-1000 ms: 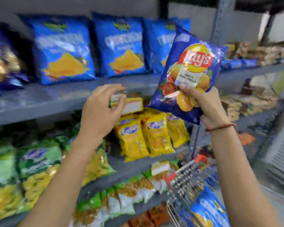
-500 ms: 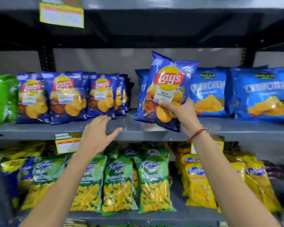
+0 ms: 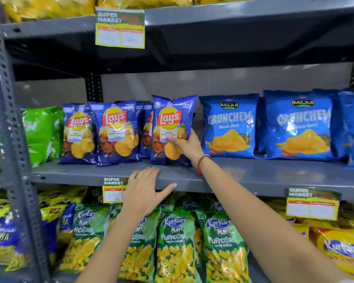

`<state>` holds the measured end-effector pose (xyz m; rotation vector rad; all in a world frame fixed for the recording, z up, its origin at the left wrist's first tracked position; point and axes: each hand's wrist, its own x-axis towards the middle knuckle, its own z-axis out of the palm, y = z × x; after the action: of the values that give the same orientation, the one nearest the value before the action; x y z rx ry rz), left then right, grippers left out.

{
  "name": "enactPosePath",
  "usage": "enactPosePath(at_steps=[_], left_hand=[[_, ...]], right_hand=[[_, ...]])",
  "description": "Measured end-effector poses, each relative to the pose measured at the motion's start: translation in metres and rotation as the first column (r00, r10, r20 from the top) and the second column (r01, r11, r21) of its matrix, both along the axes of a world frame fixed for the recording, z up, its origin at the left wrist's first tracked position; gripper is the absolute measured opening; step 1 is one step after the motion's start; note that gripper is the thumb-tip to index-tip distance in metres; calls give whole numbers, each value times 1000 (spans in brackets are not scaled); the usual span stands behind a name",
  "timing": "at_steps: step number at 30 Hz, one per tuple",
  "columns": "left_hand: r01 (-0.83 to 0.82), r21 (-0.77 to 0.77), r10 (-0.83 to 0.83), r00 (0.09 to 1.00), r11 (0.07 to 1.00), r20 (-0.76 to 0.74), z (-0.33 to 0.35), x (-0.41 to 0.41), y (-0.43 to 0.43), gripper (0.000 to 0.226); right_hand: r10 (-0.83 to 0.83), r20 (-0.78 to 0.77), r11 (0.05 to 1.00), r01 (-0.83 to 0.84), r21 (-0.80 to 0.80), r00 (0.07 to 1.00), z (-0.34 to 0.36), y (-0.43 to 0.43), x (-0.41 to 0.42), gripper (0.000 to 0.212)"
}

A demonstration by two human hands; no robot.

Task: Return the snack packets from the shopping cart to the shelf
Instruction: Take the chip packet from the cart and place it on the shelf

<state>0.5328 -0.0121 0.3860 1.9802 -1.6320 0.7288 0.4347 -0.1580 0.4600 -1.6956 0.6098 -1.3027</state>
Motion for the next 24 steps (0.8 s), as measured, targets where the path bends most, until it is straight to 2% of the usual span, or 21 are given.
enactPosePath(at_steps=[5,12,14,17,20,24], left_hand=[[1,-32,-2,1000,999,-13,-3,0,-1,82],[29,-73,-33,998,997,-49,-6,-3,-1,80],[33,-75,-37,998,997,-48,-6,-2,-1,84],[42,-90,-45,999,995,-29,-5,-1,-2,88],[46,-136,-51,998,990,-33,-5,-4,-2,83],[122,-200,-147,983,972,-113,-1,-27,-12,74]], right_hand=[[-52,-123,999,54,10,991,-11,-16,19,116],[-45,-210,998,51,25,977,-6,-2,20,107],[-37,-188,998,44,36,981,-9,3,13,96],[-111,-147,993,117,31,983,-8,13,-10,76],[-128,-63,991,131,38,990,-8,30,-49,64],[-147,61,988,143,56,987,-20,55,-121,33]])
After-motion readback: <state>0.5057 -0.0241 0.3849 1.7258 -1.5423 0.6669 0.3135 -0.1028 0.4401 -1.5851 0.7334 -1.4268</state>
